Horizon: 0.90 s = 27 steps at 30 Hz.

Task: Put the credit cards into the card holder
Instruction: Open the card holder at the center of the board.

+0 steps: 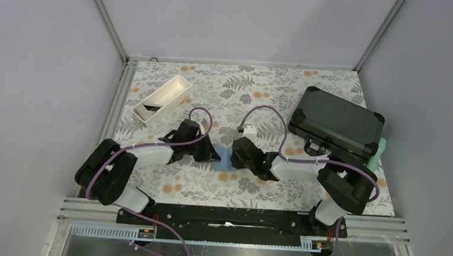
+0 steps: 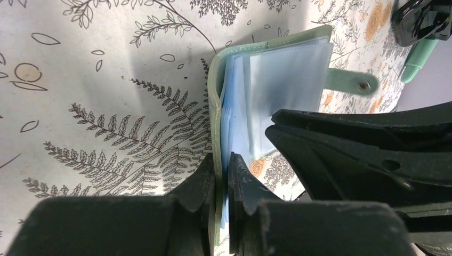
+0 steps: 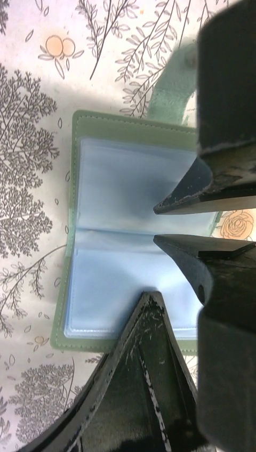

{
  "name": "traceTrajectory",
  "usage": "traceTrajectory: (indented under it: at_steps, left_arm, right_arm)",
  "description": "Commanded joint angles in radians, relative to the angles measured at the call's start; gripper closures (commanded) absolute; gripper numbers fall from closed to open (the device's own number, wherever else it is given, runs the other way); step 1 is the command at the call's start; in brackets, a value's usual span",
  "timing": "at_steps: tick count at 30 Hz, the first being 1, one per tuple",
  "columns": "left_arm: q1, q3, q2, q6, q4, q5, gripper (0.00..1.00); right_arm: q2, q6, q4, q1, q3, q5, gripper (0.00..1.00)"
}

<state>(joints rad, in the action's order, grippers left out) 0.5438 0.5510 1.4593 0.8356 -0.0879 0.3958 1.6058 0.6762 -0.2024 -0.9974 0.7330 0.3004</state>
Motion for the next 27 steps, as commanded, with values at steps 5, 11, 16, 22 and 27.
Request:
traceTrajectory:
  at_steps: [5, 11, 16, 22, 27]
  left_arm:
    - [0.003, 0.061, -0.002, -0.102, 0.019, -0.028, 1.00]
    - [0.002, 0.097, 0.012, -0.178, 0.082, -0.112, 0.81]
    - [0.004, 0.133, -0.035, -0.262, 0.238, -0.275, 0.49]
    - [0.005, 0.184, -0.126, -0.301, 0.382, -0.413, 0.28]
    - [0.047, 0.226, -0.260, -0.251, 0.370, -0.425, 0.27]
  right_arm:
    - [0.009, -0.023, 0.052, 0.018, -0.010, 0.076, 0.71]
    - [0.057, -0.017, 0.052, 0.019, 0.001, 0.047, 0.71]
    - [0.053, -0.010, 0.052, 0.019, -0.007, 0.043, 0.70]
    - [0.060, -0.001, 0.051, 0.019, -0.007, 0.028, 0.70]
    - [0.059, 0.008, 0.046, 0.019, -0.004, 0.018, 0.70]
